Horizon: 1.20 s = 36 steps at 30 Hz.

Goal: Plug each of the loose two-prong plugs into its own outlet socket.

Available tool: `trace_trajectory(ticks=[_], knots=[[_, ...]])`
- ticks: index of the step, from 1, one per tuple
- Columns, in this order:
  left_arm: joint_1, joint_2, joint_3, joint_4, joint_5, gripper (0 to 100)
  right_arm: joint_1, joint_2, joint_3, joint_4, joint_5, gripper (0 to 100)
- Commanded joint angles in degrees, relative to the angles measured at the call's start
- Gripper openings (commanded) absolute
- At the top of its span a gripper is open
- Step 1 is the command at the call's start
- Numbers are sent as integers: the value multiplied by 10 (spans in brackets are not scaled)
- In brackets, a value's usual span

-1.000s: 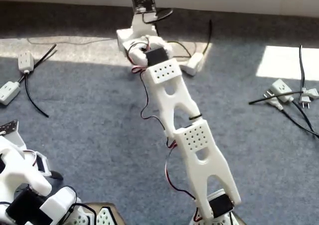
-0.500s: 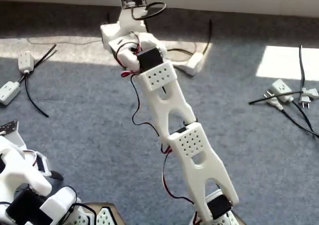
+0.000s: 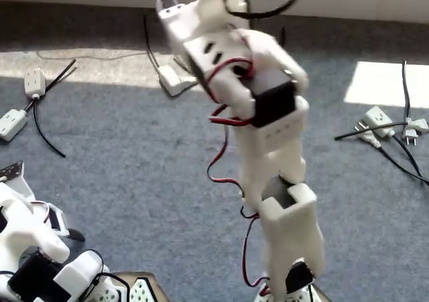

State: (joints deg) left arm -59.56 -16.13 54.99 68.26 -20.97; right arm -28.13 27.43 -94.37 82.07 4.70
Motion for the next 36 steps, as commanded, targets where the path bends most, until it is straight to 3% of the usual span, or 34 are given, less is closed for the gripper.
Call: trace_trajectory(ticks=[1,9,14,18,25,31,36], knots=[[-7,-8,-1,-5,40,224,135,-89,-65,19,9,181],[-7,-9,-1,-9,43,224,509,-116,-65,49,8,181],[-7,-9,1,-25,109,224,635,-50,-64,44,10,181],[-7,-9,0,-25,126,224,659,69,-64,-7,31,183],[-7,-9,1,-25,127,224,633,238,-64,-79,113,183],[-7,-9,1,-25,127,224,535,274,-64,3,277,183],[-7,-9,1,-25,127,224,486,336,-64,34,459,183]])
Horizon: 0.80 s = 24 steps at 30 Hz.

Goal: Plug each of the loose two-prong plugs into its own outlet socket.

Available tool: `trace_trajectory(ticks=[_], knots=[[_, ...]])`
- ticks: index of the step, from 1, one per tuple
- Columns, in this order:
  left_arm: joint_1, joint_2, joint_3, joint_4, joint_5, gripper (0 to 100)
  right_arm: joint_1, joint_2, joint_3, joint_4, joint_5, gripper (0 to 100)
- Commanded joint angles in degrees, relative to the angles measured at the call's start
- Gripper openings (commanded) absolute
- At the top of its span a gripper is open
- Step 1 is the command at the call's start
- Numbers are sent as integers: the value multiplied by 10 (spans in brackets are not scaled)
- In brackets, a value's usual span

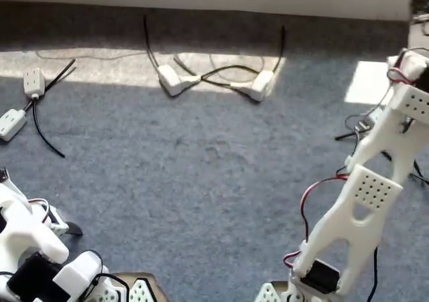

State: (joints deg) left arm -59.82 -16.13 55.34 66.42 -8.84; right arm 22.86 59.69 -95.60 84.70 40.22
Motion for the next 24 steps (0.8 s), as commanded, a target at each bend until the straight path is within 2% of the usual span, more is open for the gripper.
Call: trace_trajectory(ticks=[1,5,13,18,24], knots=[[-2,-9,-2,-7,5,224,-27,32,-51,7,133,183],[0,-8,-1,-7,5,224,-22,88,-52,7,199,183],[1,-8,6,-11,4,224,20,144,-52,-39,215,183],[0,-8,7,-24,5,224,36,170,-52,-37,267,183],[0,-8,7,-25,5,224,40,198,-52,-34,273,183]])
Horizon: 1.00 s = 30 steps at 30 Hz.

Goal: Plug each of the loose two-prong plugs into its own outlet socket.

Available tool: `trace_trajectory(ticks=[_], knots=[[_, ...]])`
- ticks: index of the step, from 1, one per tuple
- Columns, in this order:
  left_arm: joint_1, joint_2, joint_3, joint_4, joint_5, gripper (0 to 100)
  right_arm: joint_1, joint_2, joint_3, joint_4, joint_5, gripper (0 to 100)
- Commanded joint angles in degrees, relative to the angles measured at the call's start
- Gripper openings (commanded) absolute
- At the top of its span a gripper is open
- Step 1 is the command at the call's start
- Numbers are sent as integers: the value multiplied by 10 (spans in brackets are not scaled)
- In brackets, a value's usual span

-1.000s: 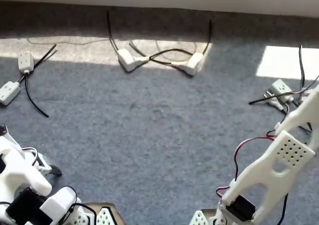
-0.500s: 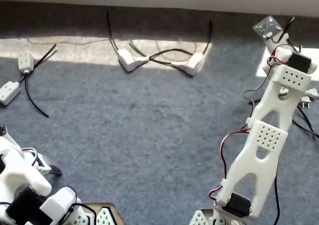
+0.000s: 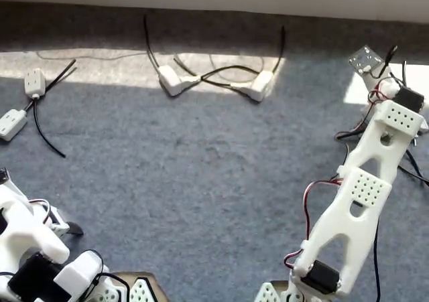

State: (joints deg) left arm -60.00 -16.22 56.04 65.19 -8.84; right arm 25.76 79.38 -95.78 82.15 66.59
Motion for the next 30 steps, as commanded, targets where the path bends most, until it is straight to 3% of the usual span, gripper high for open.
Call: trace_trajectory(ticks=[1,10,18,23,30], knots=[[2,-7,0,-12,5,224,11,5,-51,-2,9,183],[2,-7,0,-13,5,224,22,30,-51,120,65,183],[2,-7,0,-13,5,224,26,34,-51,124,65,180],[2,-7,0,-13,5,224,26,33,-51,126,65,84],[2,-7,0,-13,5,224,26,-19,-57,127,61,81]])
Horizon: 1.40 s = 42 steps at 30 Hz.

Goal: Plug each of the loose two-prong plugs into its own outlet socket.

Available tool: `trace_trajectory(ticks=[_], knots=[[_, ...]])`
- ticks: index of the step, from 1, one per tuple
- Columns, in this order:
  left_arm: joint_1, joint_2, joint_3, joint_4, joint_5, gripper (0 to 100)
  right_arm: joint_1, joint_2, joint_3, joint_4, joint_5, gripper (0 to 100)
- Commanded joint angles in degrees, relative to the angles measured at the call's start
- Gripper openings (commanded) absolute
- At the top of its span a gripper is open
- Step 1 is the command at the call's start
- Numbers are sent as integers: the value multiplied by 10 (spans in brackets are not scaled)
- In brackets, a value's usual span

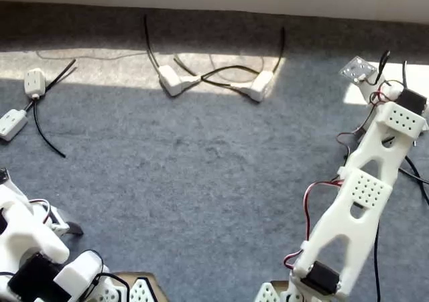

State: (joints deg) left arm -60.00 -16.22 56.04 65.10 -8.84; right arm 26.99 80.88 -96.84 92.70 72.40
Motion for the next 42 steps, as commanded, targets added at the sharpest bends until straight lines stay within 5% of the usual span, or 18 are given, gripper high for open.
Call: trace_trajectory(ticks=[1,16,21,34,42], knots=[[2,-7,0,-12,5,224,14,-48,-46,22,-4,81],[3,-7,0,-12,4,224,-15,-290,-39,77,-128,94],[3,-7,0,-12,4,224,13,-184,-40,22,-128,202],[3,-7,0,-12,4,224,30,13,-42,-73,-95,201],[3,-7,0,-12,4,224,22,59,-43,27,-90,201]])
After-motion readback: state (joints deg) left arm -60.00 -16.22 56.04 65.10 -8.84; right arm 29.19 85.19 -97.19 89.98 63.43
